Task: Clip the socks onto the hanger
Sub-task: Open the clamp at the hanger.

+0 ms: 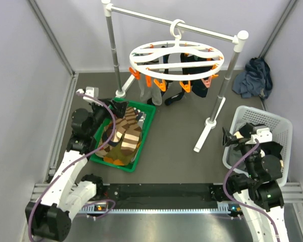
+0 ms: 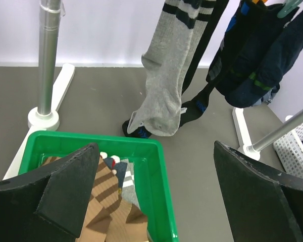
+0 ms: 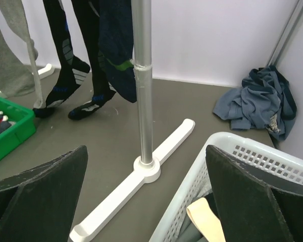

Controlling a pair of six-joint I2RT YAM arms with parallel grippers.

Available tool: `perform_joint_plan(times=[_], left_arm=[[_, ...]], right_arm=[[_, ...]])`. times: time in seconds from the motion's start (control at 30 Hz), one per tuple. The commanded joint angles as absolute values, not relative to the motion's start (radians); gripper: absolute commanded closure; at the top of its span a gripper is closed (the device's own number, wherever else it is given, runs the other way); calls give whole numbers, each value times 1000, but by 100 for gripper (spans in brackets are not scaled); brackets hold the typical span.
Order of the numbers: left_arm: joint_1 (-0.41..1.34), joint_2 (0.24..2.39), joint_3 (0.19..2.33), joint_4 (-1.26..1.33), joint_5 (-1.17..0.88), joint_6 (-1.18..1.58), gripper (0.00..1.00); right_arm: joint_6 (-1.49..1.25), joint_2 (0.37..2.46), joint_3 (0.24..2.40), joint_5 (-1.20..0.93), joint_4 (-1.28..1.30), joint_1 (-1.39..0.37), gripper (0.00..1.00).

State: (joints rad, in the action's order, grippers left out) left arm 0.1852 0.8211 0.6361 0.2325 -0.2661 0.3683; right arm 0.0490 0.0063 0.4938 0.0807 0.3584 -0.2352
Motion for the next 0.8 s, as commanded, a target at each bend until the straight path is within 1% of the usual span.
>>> perform_joint_plan(times=[0.0,0.07,0.2,0.23,0.33,0.43,0.57,0.63,0.77], left_arm=[[181,883,735,364,-298,388,1],[181,902,742,365,-299,387,1],[181,908,738,387,-298,397,1],[181,907,742,376,-305,393,1],[181,893,773,275,-324,359,1],[183,855,790,201,-324,345,1],[186,789,819,131,-310,321,1],[190,781,859,76,-298,311,1],[210,807,972,-41,-295,292,1]], right_arm=[[43,-63,555,75,357,-249,1],[38,-52,568,68,362,-247,1],[8,-3,636,-44,417,-248,1],[-33,67,659,-61,437,-249,1],[-71,176,762,-139,536,-249,1],[-83,242,871,-164,601,-249,1],[-129,339,969,-209,607,-248,1],[-118,371,1023,-297,597,-247,1],[-146,492,1127,-290,621,-249,1]])
